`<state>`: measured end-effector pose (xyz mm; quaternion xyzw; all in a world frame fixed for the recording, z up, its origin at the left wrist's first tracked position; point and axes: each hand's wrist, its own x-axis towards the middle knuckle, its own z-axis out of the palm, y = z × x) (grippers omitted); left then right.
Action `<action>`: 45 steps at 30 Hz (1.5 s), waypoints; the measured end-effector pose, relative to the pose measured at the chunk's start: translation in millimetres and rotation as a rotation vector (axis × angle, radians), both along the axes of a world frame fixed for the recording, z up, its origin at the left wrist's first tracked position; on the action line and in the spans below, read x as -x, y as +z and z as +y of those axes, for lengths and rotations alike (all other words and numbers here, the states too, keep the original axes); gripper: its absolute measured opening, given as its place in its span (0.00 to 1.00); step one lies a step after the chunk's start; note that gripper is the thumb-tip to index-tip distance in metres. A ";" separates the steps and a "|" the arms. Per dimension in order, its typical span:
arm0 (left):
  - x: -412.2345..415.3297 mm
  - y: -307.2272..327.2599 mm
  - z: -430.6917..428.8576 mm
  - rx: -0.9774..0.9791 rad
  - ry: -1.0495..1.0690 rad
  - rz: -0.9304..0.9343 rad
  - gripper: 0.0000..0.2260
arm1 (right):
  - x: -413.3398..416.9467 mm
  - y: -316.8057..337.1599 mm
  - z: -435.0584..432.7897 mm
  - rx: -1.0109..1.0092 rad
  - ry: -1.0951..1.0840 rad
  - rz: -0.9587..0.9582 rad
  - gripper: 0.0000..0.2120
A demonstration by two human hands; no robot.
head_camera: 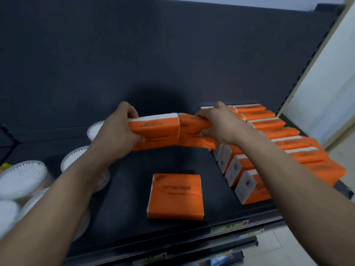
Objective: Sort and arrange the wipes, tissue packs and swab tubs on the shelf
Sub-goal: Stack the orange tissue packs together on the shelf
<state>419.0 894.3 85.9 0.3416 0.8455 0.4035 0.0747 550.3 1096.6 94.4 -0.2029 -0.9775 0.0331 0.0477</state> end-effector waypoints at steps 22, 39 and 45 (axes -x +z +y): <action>2.7 -36.8 46.4 0.078 0.165 -0.065 0.21 | 81.1 -25.7 72.3 0.015 0.302 -0.154 0.25; 6.3 -63.5 118.7 0.072 -0.087 0.014 0.18 | 39.7 -7.0 85.3 0.048 0.192 0.024 0.18; 4.7 -68.3 126.3 0.019 -0.044 0.087 0.23 | 16.2 -4.3 75.2 0.030 0.105 0.091 0.16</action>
